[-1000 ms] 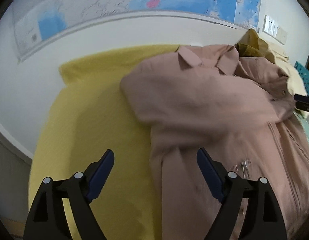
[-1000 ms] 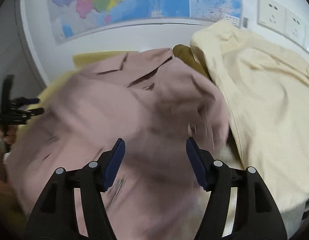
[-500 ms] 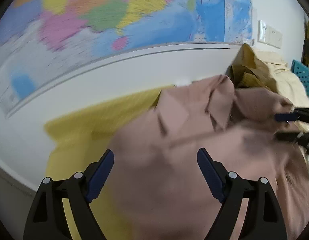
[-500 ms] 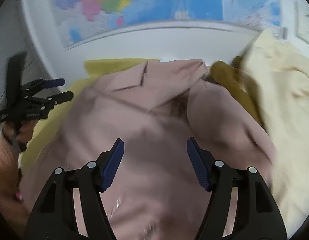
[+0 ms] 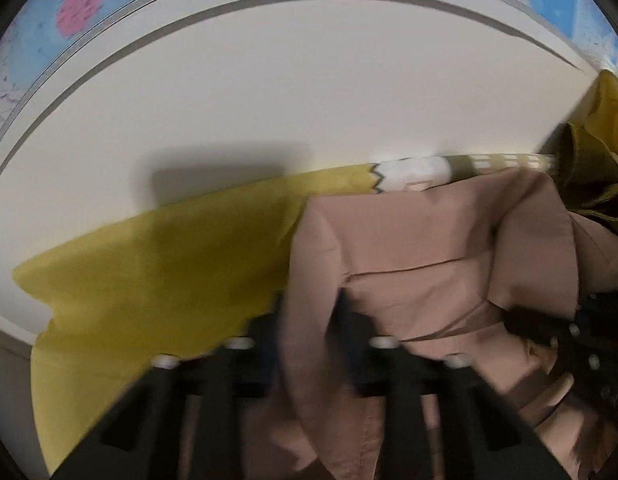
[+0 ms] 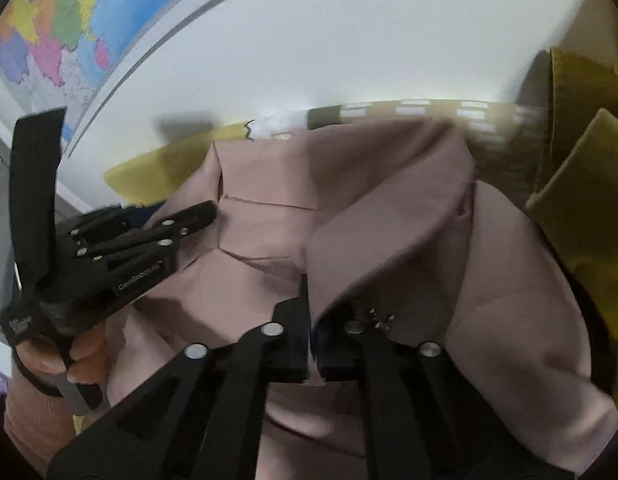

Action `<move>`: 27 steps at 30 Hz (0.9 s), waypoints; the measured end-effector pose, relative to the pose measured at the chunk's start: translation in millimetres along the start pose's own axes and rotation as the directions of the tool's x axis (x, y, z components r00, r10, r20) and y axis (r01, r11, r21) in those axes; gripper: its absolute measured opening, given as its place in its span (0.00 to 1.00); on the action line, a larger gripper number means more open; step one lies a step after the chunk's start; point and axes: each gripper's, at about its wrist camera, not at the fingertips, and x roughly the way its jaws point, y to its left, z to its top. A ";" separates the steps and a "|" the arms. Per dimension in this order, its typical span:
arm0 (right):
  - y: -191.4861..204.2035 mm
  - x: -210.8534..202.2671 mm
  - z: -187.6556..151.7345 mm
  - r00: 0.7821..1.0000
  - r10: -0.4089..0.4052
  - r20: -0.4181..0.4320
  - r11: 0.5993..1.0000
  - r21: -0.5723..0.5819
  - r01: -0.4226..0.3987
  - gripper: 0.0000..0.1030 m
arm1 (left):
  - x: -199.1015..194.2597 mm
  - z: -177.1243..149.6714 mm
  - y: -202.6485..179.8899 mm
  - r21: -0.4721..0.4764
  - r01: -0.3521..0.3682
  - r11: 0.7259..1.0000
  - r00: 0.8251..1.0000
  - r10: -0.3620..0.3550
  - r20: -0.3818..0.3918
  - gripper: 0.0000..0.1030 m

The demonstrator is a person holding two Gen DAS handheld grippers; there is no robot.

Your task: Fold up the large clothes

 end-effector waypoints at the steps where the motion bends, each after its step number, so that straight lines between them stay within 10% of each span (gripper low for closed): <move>1: 0.5 -2.4 1.2 1.000 -0.002 0.015 1.000 -0.010 0.002 0.02 | -3.4 -0.7 -1.2 0.005 -0.013 1.000 1.000 0.012 0.016 0.09; 13: 10.5 -65.6 57.6 0.950 -0.034 0.312 0.994 -0.089 0.065 0.02 | -64.6 28.3 13.9 -0.086 0.000 0.996 0.977 0.018 0.212 0.05; 18: 7.8 -40.5 57.2 0.965 -0.084 0.249 0.988 -0.106 0.114 0.02 | -38.2 18.5 6.1 -0.040 -0.084 0.996 0.982 0.089 0.167 0.07; 22: 11.0 -26.9 48.4 0.969 -0.164 0.183 0.971 -0.141 0.191 0.23 | -27.7 6.3 3.2 -0.017 -0.107 0.994 0.985 0.109 0.137 0.30; 25: 21.9 -48.5 36.5 0.956 -0.192 0.223 0.951 -0.200 0.238 0.58 | -59.7 -11.3 7.8 0.013 -0.124 0.992 0.968 0.118 0.222 0.63; 27: 27.5 -68.7 24.0 0.954 -0.166 0.248 0.948 -0.225 0.223 0.60 | -82.6 -21.6 7.6 0.039 -0.136 0.990 0.950 0.119 0.290 0.70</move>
